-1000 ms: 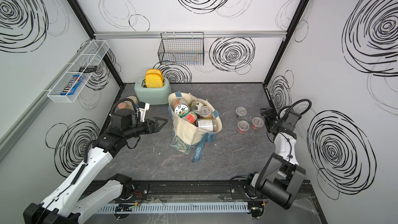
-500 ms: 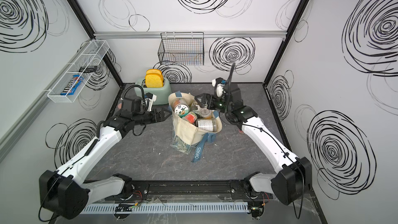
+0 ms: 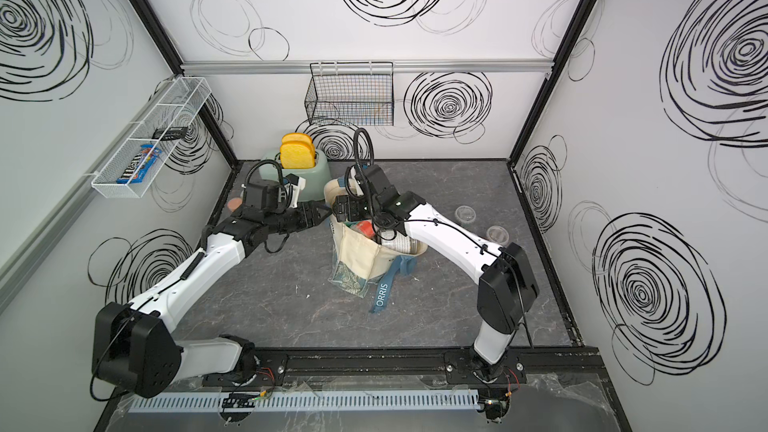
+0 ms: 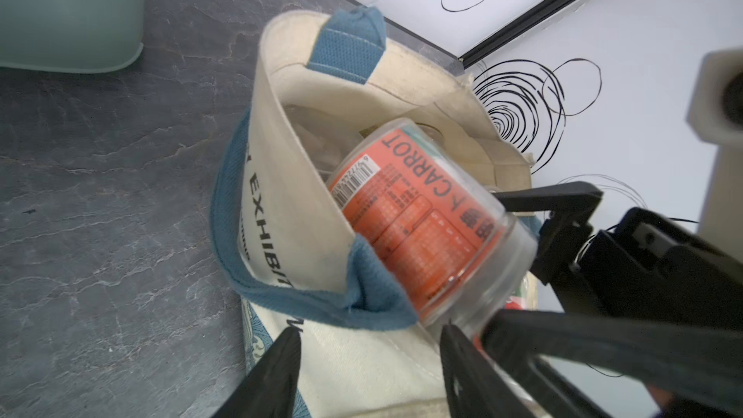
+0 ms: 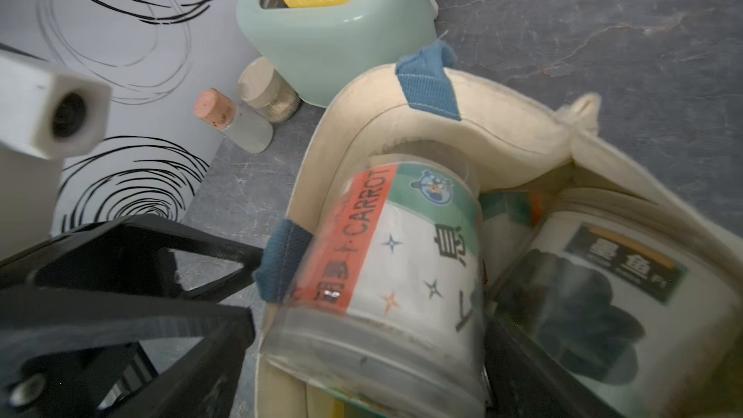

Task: Take out the seed jars from the canvas bag
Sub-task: Pick up the seed jar from the canvas bag.

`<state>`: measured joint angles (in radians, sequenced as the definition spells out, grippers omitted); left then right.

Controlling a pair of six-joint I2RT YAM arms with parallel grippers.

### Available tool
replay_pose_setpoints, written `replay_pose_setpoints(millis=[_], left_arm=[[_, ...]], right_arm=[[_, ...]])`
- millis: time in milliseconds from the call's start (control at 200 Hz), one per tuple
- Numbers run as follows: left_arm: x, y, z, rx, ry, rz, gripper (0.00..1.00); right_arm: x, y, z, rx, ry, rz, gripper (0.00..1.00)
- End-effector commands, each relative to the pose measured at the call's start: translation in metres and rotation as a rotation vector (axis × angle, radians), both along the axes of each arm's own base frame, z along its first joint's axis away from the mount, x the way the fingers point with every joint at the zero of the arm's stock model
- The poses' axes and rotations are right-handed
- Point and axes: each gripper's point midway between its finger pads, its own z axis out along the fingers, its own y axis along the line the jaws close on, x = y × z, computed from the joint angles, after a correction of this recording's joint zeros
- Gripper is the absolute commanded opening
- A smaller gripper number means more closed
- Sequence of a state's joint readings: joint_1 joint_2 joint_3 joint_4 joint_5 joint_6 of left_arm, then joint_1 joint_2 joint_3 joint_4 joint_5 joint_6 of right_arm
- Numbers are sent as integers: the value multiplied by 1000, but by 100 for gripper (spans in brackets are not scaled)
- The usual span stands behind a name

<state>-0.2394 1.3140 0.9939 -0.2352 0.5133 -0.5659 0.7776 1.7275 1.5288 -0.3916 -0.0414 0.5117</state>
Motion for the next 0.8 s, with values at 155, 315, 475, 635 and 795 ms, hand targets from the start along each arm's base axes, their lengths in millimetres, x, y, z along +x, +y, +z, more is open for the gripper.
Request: replay_pose_setpoints(millis=[155,315,475,635,795], left_arm=[[-10,-2,-2,-33,-28,-7,55],[-14,-1,-5,-29,-26,-5,55],[-16,-1,-4,-32,-30,-6,56],[-19,1,1,-34,-44,-4,57],[-23,2,10,-41,-64,0,60]], right_arm=[[11,-5,-17,-132,29,-112,99],[14,-6,-27,-165,34,-134,94],[15,1,-26,-150,44,-119,85],[15,3,2,-98,1,-114,77],[12,3,41,-11,-64,-105,76]])
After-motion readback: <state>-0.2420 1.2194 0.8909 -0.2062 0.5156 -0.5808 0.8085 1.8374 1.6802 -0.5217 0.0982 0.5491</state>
